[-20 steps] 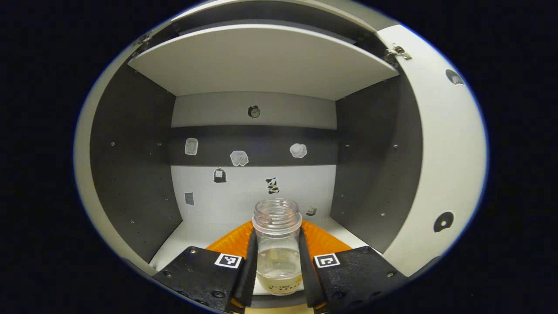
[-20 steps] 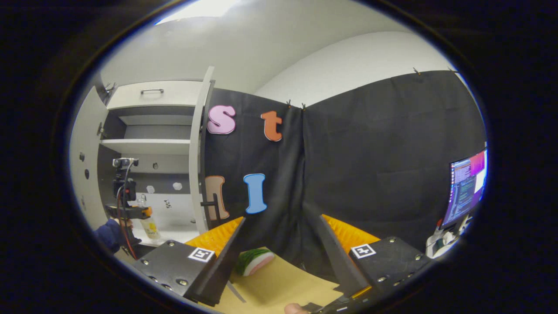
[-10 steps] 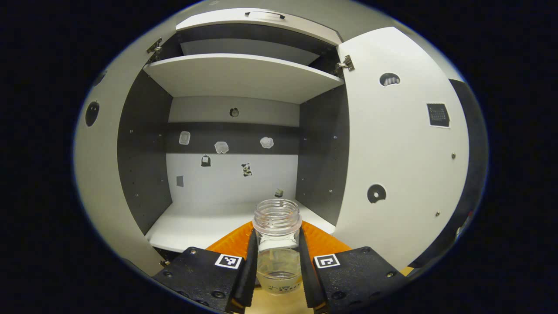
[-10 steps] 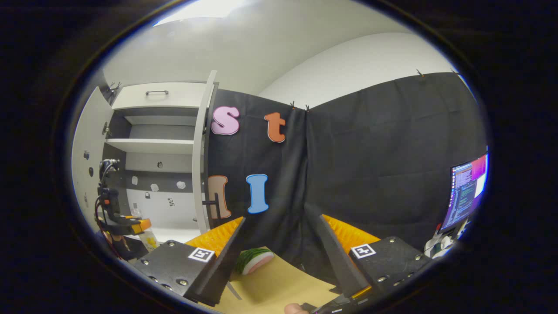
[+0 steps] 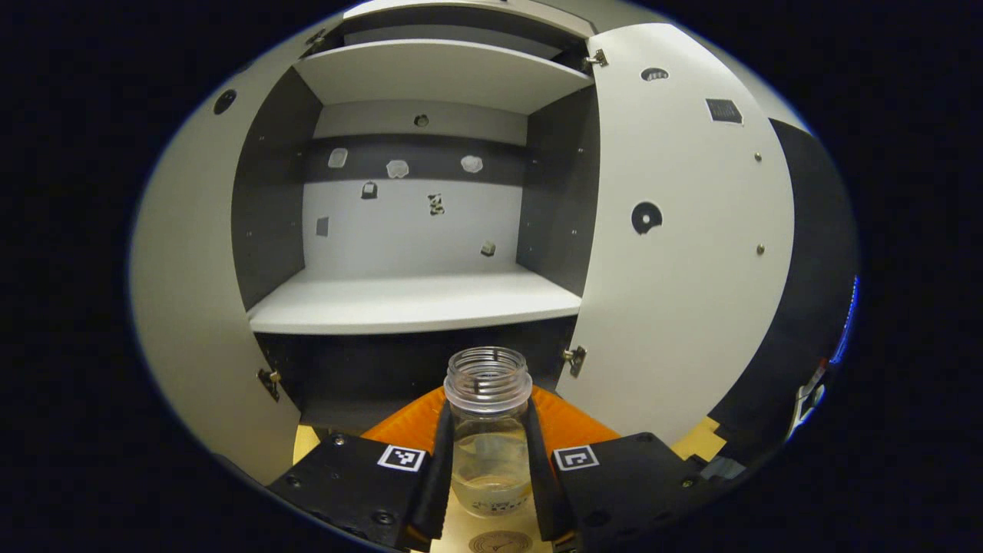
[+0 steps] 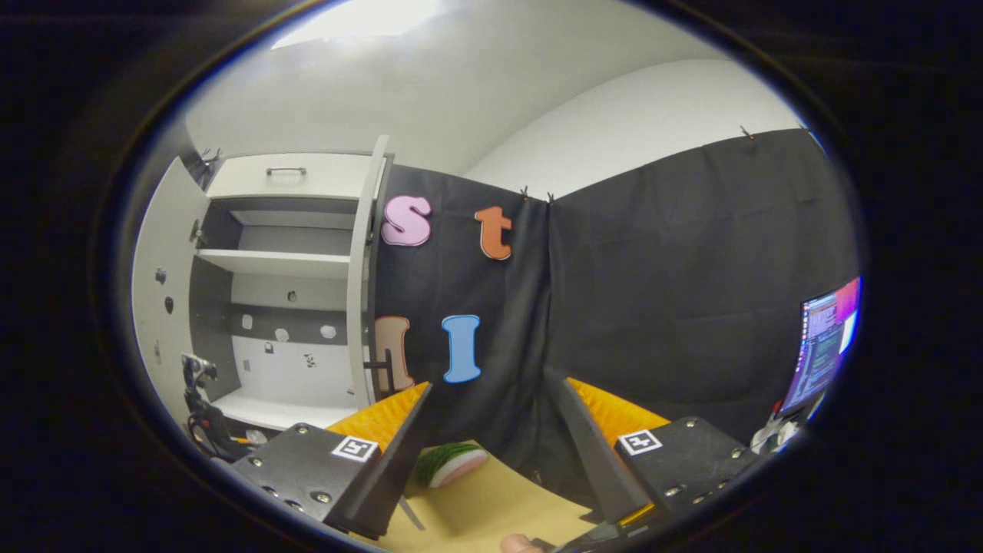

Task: Grasp the bottle in the cabinet with the left hand and place it on the coaster, then close the right door with the right hand and the left door with the left hand.

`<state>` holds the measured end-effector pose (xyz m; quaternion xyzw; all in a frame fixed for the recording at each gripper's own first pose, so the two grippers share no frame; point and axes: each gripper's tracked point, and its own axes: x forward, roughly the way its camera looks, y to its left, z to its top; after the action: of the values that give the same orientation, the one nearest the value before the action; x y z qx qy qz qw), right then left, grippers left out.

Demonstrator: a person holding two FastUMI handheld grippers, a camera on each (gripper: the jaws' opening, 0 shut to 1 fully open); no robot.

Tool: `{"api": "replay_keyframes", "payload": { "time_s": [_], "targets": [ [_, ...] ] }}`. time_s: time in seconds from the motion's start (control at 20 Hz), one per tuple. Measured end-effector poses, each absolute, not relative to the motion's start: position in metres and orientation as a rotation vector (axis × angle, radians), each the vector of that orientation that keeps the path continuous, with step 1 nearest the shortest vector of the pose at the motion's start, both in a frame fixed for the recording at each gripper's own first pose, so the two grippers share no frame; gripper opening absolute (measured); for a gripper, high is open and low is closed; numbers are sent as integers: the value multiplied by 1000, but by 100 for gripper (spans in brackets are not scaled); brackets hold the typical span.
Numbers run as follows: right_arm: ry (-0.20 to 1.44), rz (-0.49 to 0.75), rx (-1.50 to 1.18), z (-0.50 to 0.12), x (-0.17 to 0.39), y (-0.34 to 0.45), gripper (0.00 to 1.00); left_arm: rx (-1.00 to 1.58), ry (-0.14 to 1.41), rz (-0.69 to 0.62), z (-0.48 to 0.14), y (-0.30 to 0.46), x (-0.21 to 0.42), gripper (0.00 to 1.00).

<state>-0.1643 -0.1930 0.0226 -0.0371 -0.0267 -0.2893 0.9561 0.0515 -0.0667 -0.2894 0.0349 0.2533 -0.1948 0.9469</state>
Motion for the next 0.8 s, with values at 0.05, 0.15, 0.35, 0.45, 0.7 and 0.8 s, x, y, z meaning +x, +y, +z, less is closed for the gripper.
{"api": "replay_keyframes", "payload": {
  "time_s": [0.05,0.15,0.35,0.45,0.7,0.8],
  "targets": [
    [-57,-582,-77,23,-161,-194,92,65,530,-388,-300,-63,44,47],
    [-61,-567,-80,24,-155,-198,92,61,566,-370,-322,-54,30,47],
    [-68,-534,-74,25,-145,-198,98,57,585,-347,-354,-43,8,47],
    [-70,-520,-65,25,-138,-200,98,61,585,-344,-366,-40,0,47],
    [-71,-498,-60,26,-129,-205,98,86,600,-325,-389,-33,-20,47],
    [-72,-492,-56,27,-127,-206,98,95,609,-318,-397,-30,-28,47]
  ]
}}
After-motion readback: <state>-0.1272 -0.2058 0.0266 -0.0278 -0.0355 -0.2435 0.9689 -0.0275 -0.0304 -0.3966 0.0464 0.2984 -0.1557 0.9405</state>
